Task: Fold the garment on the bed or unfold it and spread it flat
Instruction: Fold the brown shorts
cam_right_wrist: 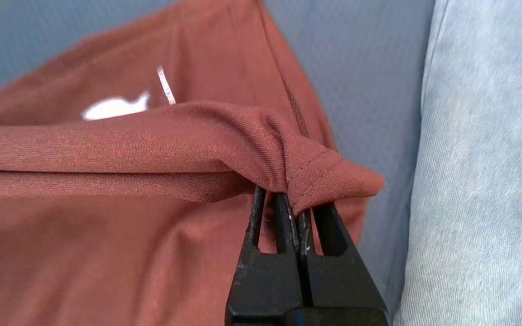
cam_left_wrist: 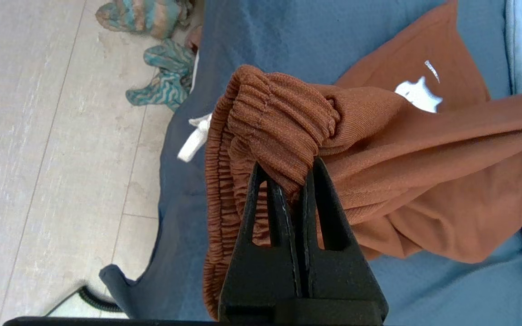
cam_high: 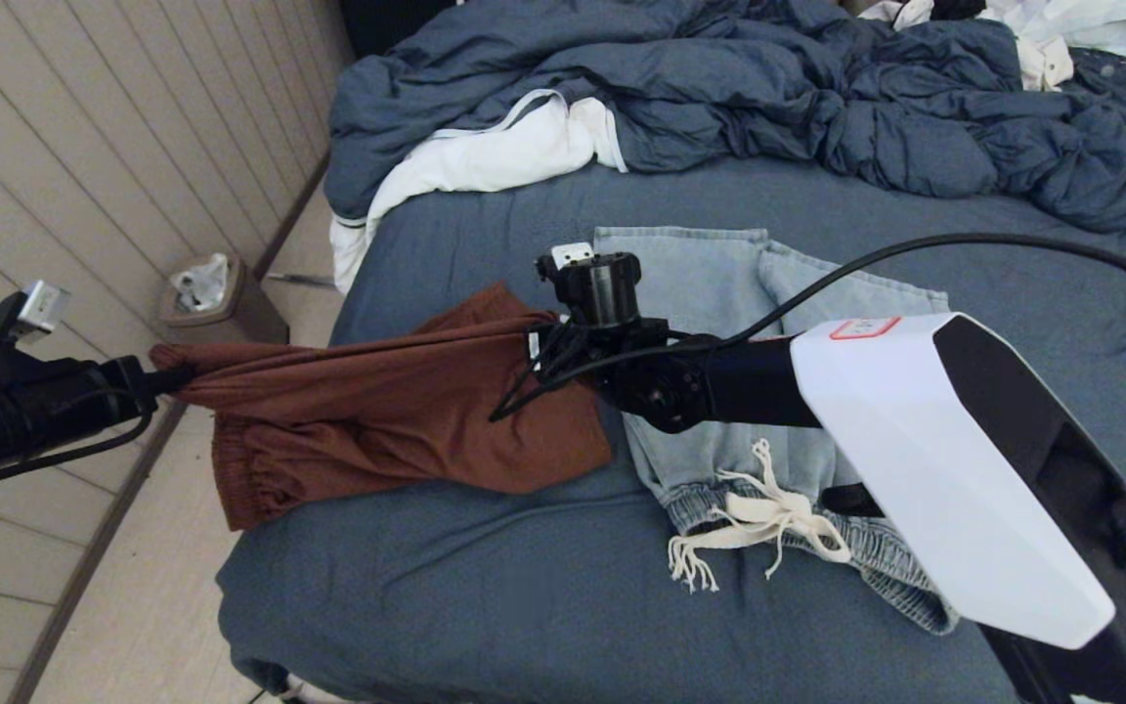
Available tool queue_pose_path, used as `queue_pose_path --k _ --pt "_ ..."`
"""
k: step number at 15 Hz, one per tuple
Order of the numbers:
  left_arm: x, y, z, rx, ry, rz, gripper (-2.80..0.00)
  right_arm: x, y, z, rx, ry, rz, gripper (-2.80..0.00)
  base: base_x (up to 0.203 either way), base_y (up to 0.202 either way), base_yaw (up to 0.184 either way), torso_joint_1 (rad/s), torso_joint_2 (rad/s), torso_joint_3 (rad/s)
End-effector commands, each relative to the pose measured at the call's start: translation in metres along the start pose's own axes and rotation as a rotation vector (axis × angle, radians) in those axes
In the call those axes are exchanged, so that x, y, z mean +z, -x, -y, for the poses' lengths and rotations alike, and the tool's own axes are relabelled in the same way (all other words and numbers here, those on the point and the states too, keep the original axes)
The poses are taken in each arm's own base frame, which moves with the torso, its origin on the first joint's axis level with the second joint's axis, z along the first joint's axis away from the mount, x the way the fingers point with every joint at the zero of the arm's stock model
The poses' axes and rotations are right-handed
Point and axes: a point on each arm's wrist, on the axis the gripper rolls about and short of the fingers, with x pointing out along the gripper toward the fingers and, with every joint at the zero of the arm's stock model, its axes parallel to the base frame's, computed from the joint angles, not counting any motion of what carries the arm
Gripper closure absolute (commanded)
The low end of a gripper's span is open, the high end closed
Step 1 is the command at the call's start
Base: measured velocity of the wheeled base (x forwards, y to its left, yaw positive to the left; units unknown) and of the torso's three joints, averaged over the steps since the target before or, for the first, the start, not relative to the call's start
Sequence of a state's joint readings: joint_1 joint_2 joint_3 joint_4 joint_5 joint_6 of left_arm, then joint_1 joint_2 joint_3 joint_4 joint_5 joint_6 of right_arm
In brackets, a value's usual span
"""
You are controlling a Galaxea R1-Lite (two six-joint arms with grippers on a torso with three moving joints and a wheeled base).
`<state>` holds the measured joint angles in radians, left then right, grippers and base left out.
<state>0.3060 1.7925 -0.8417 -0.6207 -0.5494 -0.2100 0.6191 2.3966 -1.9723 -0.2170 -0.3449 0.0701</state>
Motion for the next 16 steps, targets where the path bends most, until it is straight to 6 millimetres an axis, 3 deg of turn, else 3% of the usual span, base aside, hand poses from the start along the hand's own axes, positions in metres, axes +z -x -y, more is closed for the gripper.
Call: queue_pose_path --k 1,4,6,8,12,16 --pt "0.001 -0.001 0.002 -0.01 -0.007 0.011 0.0 0.008 0.004 0.002 -0.002 -0.008 0.019 0.0 0.0 0.0 0.0 0.0 0.0 0.0" --pt "0.008 0.006 0.008 -0.014 -0.026 0.043 0.0 0.026 0.018 0.0 0.002 -0.022 0.057 0.0 0.0 0.0 0.0 0.0 0.0 0.0" --pt "0.017 0.028 0.023 -0.021 -0.053 0.089 0.0 0.044 0.034 -0.002 0.009 -0.035 0.087 0.0 0.0 0.0 0.0 0.0 0.0 0.0" --pt "0.011 0.05 0.036 -0.02 -0.058 0.091 0.0 0.055 0.06 -0.006 0.019 -0.029 0.071 0.0 0.0 0.0 0.0 0.0 0.0 0.0" --pt "-0.033 0.084 0.049 -0.005 -0.097 0.003 0.0 0.031 0.114 -0.003 0.043 0.029 -0.081 0.0 0.0 0.0 0.0 0.0 0.0 0.0" --pt "-0.047 0.116 0.066 -0.005 -0.112 -0.008 0.0 0.02 0.18 0.014 0.073 0.056 -0.147 0.0 0.0 0.0 0.0 0.0 0.0 0.0"
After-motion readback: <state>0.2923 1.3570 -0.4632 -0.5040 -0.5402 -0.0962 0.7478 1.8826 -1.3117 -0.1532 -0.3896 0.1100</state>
